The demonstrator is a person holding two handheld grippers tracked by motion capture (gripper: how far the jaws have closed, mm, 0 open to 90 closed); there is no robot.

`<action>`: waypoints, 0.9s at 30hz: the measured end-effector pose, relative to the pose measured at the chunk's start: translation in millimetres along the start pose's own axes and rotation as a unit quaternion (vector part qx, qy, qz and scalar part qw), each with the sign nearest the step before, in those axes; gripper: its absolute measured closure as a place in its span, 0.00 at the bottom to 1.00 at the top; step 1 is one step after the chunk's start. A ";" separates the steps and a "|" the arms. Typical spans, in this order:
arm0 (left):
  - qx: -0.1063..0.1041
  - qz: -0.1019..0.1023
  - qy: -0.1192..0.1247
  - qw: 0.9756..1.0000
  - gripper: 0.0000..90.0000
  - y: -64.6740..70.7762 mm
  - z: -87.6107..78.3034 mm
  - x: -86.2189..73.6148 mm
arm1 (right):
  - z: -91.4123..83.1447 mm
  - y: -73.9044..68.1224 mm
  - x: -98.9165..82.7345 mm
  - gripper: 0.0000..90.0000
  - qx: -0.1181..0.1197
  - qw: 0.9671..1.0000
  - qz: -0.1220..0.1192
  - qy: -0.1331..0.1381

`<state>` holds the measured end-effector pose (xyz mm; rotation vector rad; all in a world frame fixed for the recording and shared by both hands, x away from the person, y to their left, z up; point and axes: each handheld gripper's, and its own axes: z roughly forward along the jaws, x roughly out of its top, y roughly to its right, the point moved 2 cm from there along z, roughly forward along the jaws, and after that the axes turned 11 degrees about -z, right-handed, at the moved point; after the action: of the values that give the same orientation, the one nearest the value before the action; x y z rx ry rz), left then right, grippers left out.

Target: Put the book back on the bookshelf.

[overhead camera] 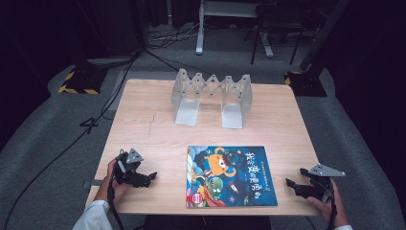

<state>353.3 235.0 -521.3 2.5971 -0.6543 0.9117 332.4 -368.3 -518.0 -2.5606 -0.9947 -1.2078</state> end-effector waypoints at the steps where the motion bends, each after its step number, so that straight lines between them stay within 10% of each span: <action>1: 0.000 0.000 0.000 1.000 0.00 0.0 0.0 0.0 | 0.0 0.0 0.0 0.24 0.000 1.000 0.000 0.000; 23: -0.051 0.051 -0.011 0.997 0.00 38.3 5.6 -1.7 | 3.3 -7.7 6.3 0.20 -0.039 0.999 -0.011 -0.007; 27: -0.058 0.065 -0.013 0.996 0.00 46.5 9.2 1.0 | 6.8 -15.7 11.8 0.21 -0.011 1.000 -0.002 -0.015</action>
<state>334.8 191.3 -521.2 2.4910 -0.8643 0.8518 332.4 -347.6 -516.2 -2.6022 -0.9975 -1.1911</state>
